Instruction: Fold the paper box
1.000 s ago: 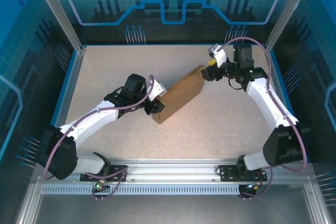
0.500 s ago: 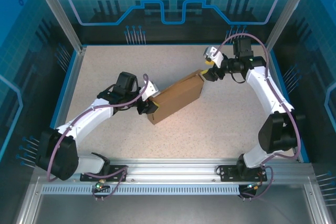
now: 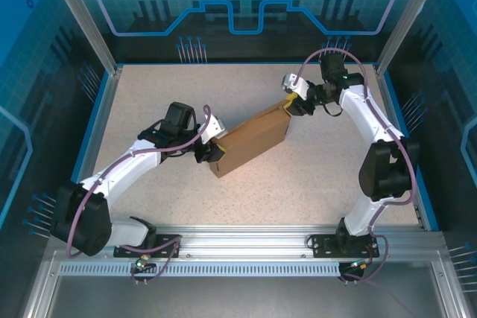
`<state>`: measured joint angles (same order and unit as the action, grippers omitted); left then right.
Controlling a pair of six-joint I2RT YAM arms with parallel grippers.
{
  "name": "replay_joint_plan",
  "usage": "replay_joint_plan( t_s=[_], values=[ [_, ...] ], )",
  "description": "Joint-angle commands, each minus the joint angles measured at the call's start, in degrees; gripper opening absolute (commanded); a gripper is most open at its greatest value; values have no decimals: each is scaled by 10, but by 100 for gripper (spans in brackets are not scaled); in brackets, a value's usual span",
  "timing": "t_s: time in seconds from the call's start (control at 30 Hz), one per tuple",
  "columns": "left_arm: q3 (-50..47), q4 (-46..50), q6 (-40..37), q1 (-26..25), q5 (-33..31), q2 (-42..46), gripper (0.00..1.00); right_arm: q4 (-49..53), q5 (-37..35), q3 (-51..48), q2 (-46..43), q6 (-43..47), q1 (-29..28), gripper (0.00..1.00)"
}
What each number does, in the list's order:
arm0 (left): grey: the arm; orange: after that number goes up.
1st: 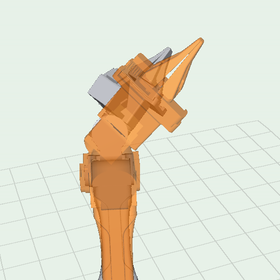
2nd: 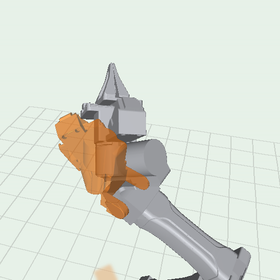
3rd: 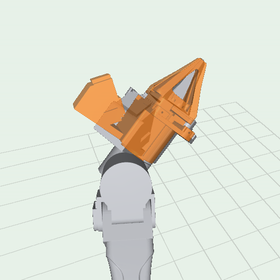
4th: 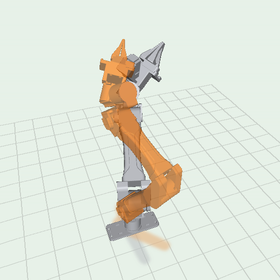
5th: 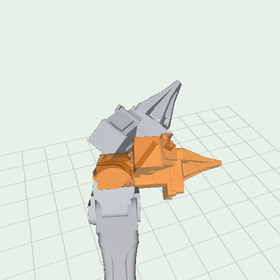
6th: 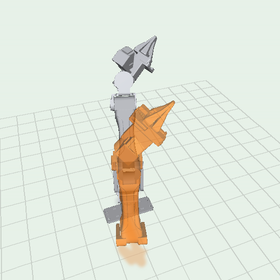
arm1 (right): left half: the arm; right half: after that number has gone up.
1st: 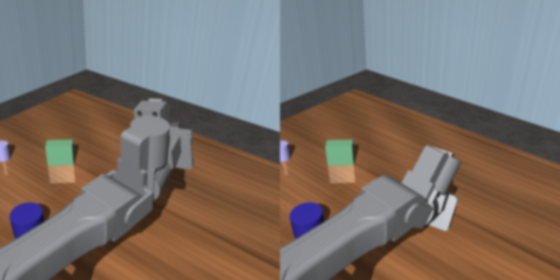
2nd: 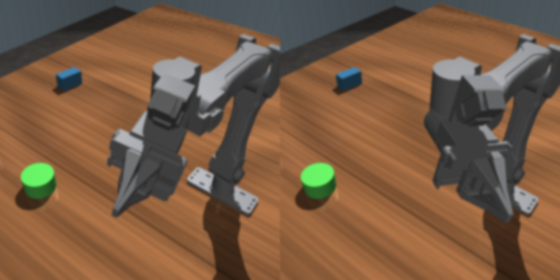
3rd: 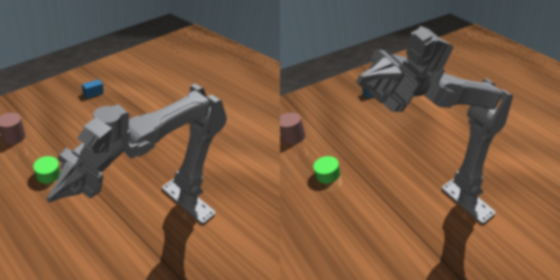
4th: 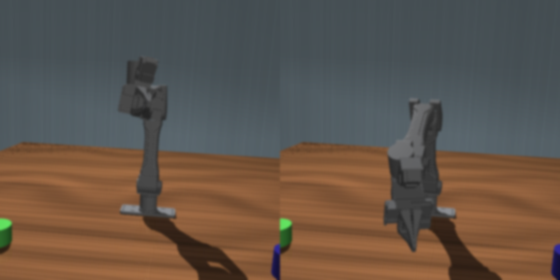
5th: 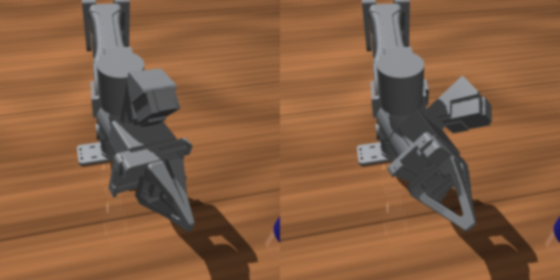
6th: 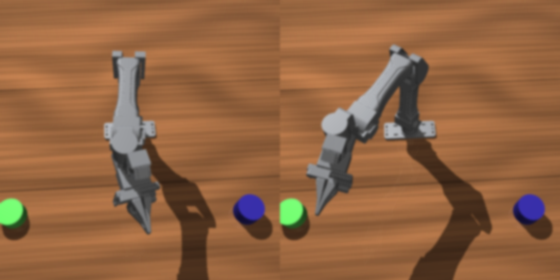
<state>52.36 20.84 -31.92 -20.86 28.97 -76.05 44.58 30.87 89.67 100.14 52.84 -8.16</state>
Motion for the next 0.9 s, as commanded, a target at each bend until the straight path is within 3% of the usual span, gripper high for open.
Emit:
replay_joint_plan(
  t_s=[0.0,0.1,0.43,0.6,0.87],
  values=[
    [24,-2,-11,4,32,6,28,17,-14,18,8,7,-12,25],
    [24,-4,-10,4,30,6,27,15,-25,19,8,-2,-16,19],
    [23,-5,-7,4,30,5,27,-1,-51,13,-3,-25,-18,18],
    [24,-6,-5,4,30,4,27,-1,-53,14,-1,-42,-23,11],
    [25,-10,0,4,26,0,27,-4,-108,18,-18,-174,-40,3]
  ],
)
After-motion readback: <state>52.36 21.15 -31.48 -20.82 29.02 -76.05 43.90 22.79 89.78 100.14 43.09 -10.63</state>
